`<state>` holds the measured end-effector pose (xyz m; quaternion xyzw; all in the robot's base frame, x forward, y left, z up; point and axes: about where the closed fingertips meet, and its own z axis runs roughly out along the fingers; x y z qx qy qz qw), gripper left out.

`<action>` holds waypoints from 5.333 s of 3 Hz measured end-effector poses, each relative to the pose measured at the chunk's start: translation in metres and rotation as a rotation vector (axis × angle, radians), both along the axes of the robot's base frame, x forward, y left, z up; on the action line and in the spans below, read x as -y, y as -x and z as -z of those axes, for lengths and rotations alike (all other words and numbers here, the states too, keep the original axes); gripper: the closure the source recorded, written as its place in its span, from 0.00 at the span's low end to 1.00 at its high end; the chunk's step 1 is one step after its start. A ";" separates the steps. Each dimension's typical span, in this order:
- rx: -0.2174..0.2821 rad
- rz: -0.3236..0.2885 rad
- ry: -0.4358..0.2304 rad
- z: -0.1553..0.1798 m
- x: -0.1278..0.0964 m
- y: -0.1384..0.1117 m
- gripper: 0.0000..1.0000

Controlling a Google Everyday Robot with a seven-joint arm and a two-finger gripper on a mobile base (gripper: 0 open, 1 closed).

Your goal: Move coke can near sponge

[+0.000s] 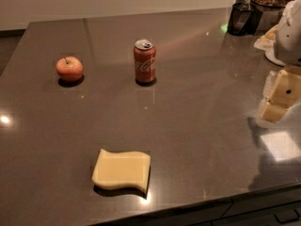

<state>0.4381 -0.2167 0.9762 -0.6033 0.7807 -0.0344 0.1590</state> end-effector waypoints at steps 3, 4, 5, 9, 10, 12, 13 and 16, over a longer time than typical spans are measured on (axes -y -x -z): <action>0.045 0.084 -0.097 -0.004 -0.024 -0.062 0.00; 0.082 0.117 -0.176 -0.003 -0.049 -0.100 0.00; 0.113 0.129 -0.216 0.001 -0.075 -0.134 0.00; 0.066 0.042 -0.328 0.045 -0.182 -0.214 0.00; 0.035 0.006 -0.349 0.053 -0.203 -0.216 0.00; 0.016 -0.029 -0.376 0.055 -0.218 -0.217 0.41; 0.018 -0.047 -0.378 0.052 -0.218 -0.216 0.64; 0.063 -0.337 -0.348 0.014 -0.214 -0.107 1.00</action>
Offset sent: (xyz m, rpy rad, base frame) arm 0.0433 0.0214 0.0041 0.0802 0.0127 -0.0189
